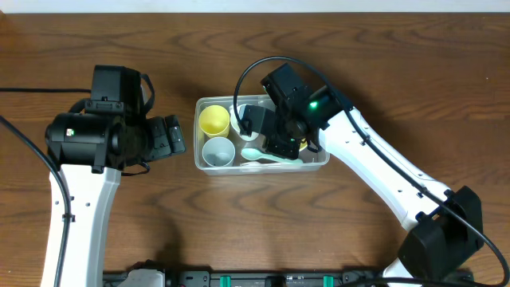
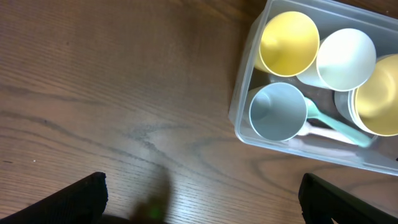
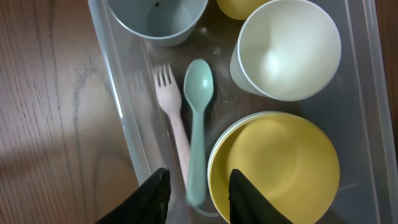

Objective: Pack container

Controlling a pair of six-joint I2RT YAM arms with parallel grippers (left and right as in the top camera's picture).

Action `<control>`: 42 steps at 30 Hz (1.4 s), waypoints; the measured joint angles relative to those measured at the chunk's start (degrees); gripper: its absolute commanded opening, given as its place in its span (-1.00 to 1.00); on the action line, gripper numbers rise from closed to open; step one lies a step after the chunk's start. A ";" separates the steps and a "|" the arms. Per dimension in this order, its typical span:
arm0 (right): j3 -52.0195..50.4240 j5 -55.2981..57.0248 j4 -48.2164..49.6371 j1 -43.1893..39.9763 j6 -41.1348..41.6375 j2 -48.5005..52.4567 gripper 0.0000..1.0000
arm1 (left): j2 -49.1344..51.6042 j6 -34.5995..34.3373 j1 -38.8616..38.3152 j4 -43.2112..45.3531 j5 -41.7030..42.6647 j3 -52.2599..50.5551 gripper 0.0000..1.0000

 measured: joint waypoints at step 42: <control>-0.07 12.11 4.92 -37.35 46.14 -11.91 0.98 | 15.54 15.56 -1.29 12.15 0.59 -0.04 0.96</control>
